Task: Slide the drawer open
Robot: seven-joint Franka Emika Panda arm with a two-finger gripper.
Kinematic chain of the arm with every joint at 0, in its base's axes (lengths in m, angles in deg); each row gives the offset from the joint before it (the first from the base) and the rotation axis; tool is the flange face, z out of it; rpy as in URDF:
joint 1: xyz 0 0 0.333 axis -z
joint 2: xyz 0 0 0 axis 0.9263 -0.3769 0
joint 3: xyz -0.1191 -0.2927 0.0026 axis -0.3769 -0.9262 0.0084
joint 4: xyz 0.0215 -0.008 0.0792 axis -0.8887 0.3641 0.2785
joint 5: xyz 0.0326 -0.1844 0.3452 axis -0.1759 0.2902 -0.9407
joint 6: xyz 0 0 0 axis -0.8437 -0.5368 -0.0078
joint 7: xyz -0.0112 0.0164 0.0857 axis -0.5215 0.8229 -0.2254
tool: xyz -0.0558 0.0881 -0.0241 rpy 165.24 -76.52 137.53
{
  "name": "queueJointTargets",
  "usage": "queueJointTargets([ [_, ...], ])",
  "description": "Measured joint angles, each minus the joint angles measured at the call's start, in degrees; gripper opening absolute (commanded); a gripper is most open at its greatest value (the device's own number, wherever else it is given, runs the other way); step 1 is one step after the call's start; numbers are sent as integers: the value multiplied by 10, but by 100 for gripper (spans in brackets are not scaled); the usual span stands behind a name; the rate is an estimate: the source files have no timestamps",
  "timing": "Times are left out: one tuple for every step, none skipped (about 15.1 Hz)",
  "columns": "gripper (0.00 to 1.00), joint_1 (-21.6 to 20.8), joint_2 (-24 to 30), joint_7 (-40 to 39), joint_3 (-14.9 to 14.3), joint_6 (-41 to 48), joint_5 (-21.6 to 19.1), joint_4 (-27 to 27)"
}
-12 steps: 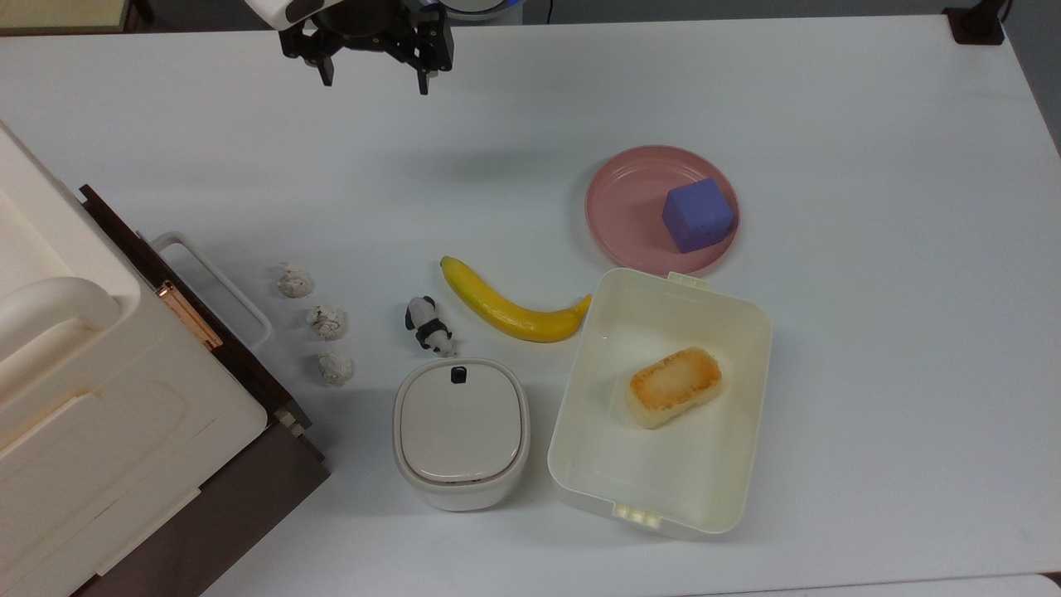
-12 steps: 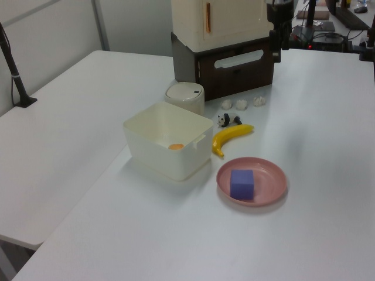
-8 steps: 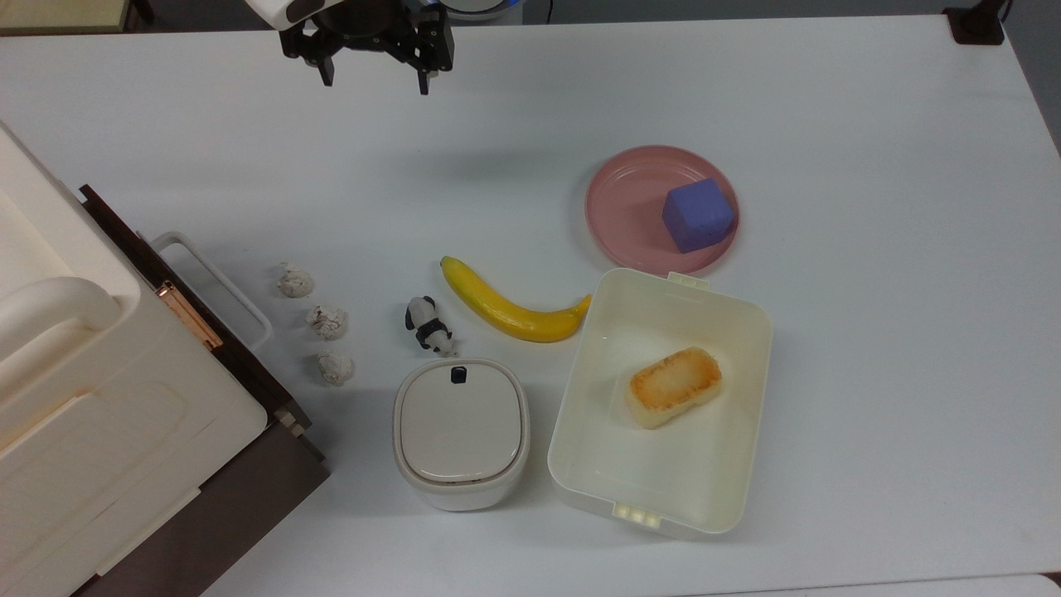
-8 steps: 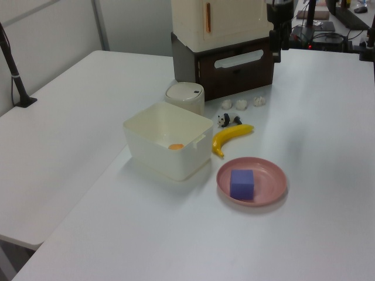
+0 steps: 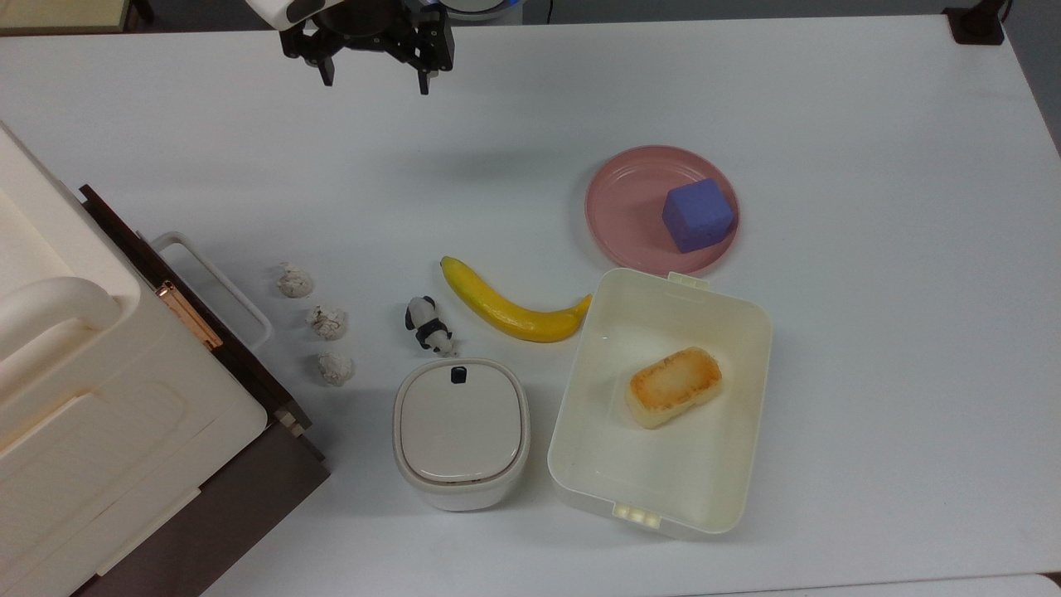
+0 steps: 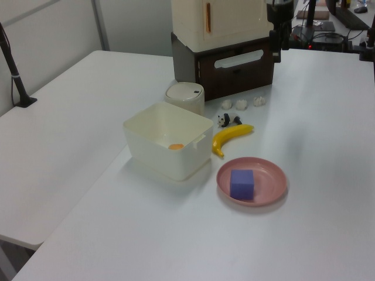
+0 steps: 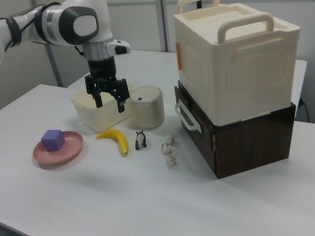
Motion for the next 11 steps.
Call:
queueJointTargets([
  [100, 0, 0, 0, 0, -1, 0, 0],
  [100, 0, 0, 0, 0, -2, 0, 0],
  [100, 0, 0, 0, 0, -3, 0, 0],
  [100, 0, 0, 0, 0, -6, 0, 0],
  [100, 0, -2, 0, 0, -18, 0, 0],
  [97, 0, -6, 0, 0, -33, 0, 0],
  [96, 0, -13, 0, 0, -57, 0, 1],
  [96, 0, -18, -4, 0, -71, 3, 1],
  [96, 1, -22, -19, 0, -88, 13, 1],
  [96, 2, -25, -46, 0, -103, 26, 1],
  [95, 7, -27, -80, -1, -116, 36, 1],
])
